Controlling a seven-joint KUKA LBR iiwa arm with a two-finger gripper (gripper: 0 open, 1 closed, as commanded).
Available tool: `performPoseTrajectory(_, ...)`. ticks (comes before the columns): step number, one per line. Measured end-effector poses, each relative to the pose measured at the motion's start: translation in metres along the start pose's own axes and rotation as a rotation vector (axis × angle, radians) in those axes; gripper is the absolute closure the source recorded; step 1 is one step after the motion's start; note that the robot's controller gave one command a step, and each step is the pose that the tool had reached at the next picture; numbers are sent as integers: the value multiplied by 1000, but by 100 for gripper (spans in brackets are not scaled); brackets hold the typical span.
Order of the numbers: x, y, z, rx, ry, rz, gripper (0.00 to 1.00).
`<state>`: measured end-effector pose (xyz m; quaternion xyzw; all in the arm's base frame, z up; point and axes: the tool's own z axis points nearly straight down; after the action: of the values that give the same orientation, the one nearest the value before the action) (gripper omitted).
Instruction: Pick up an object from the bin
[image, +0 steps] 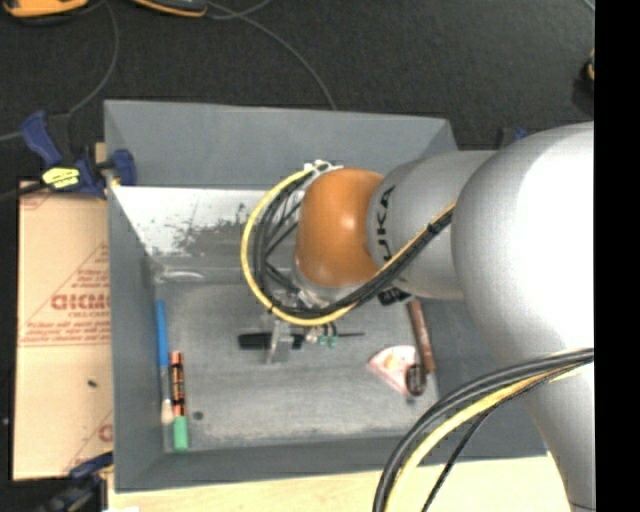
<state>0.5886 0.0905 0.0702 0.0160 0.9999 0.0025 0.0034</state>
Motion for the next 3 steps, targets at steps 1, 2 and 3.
performPoseTrajectory(1, 1, 0, -5, 1, 3, 0, 100)
performPoseTrajectory(2, 1, -1, -17, 1, 2, 1, 100)
performPoseTrajectory(3, 1, -1, -28, 1, 2, 1, 100)
